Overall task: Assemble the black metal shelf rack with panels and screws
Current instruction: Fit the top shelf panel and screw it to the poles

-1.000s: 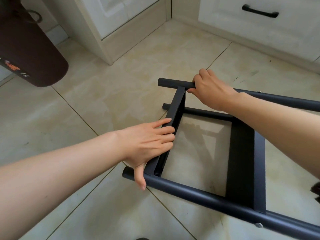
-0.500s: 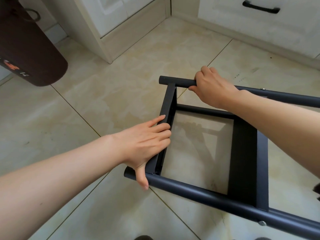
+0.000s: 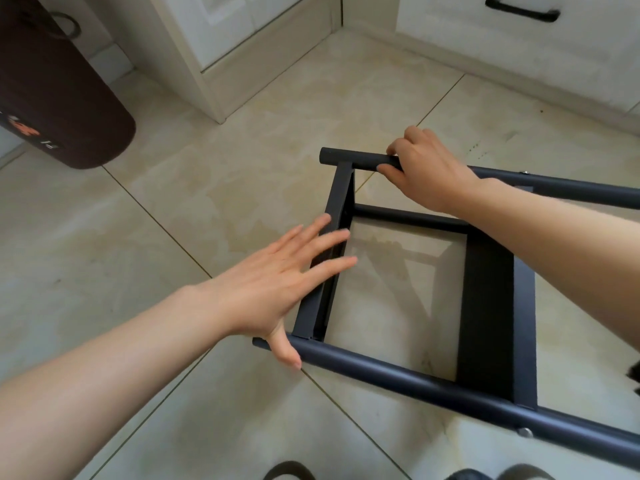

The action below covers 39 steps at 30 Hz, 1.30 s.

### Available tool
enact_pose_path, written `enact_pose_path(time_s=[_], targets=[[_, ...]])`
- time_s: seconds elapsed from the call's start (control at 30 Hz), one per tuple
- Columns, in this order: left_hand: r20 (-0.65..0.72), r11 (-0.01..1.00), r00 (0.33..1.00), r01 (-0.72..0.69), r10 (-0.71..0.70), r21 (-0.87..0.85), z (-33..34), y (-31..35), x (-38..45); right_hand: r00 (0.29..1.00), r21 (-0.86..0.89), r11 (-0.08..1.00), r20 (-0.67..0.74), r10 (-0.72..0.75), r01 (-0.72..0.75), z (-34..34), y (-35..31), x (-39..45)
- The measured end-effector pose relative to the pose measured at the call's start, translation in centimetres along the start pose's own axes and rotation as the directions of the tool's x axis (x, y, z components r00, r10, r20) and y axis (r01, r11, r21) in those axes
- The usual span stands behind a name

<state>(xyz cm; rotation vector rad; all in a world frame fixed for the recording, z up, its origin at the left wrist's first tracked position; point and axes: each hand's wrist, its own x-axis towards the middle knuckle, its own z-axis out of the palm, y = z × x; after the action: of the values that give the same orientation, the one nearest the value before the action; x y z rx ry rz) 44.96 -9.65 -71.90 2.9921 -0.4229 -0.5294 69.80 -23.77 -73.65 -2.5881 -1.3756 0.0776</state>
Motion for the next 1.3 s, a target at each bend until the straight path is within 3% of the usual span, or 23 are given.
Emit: enact_pose_path(time_s=[0.1, 0.17, 0.23, 0.3, 0.4, 0.53, 0.63, 0.77, 0.93, 1.03, 1.13, 1.3], targets=[[0.049, 0.93, 0.972, 0.234, -0.23, -0.283, 1.3, 0.7, -1.6, 0.999, 0.129, 0.992, -0.048, 0.019, -0.013, -0.2, -0.7, -0.4], [0.208, 0.808, 0.912, 0.409, -0.353, -0.423, 1.7, 1.2, -2.2, 0.992, 0.23, 0.973, -0.125, 0.031, -0.002, -0.3, -1.5, -1.3], [0.333, 0.707, 0.864, 0.501, -0.377, -0.499, 2.0, 1.5, -2.5, 0.978, 0.321, 0.947, -0.203, 0.049, 0.019, -0.2, -2.6, -2.9], [0.353, 0.666, 0.871, 0.489, -0.341, -0.563, 1.9, 1.6, -2.6, 0.981, 0.404, 0.915, -0.183, 0.072, 0.008, 0.2, -3.9, -4.9], [0.374, 0.621, 0.892, 0.448, -0.256, -0.643, 1.3, 1.7, -2.3, 0.987, 0.56, 0.813, 0.07, 0.143, -0.158, 1.2, -5.6, -7.8], [0.403, 0.582, 0.9, 0.42, -0.167, -0.697, 1.4, 1.7, -2.7, 0.918, 0.645, 0.679, 0.38, 0.113, -0.351, 2.3, -7.5, -10.9], [0.375, 0.559, 0.917, 0.382, -0.134, -0.736, 1.8, 1.5, -3.2, 0.82, 0.721, 0.434, 0.566, 0.078, -0.54, 3.3, -8.5, -12.2], [0.371, 0.587, 0.917, 0.384, -0.149, -0.713, 2.0, 1.5, -3.5, 0.687, 0.684, 0.087, 0.726, 0.004, -0.724, 4.5, -9.2, -13.5], [0.361, 0.534, 0.923, 0.375, -0.137, -0.758, 2.0, 1.6, -3.7, 0.548, 0.544, -0.134, 0.836, 0.003, -0.829, 5.7, -9.4, -14.1], [0.342, 0.5, 0.929, 0.366, -0.143, -0.785, 2.3, 1.7, -3.8, 0.509, 0.463, -0.291, 0.854, -0.105, -0.837, 5.9, -9.3, -14.0], [0.346, 0.472, 0.926, 0.374, -0.149, -0.798, 2.5, 1.7, -3.8, 0.503, 0.422, -0.341, 0.841, -0.2, -0.84, 6.0, -9.3, -13.8], [0.346, 0.431, 0.912, 0.408, -0.218, -0.805, 2.3, 1.7, -3.7, 0.473, 0.391, -0.308, 0.842, -0.262, -0.867, 6.5, -9.2, -13.3]])
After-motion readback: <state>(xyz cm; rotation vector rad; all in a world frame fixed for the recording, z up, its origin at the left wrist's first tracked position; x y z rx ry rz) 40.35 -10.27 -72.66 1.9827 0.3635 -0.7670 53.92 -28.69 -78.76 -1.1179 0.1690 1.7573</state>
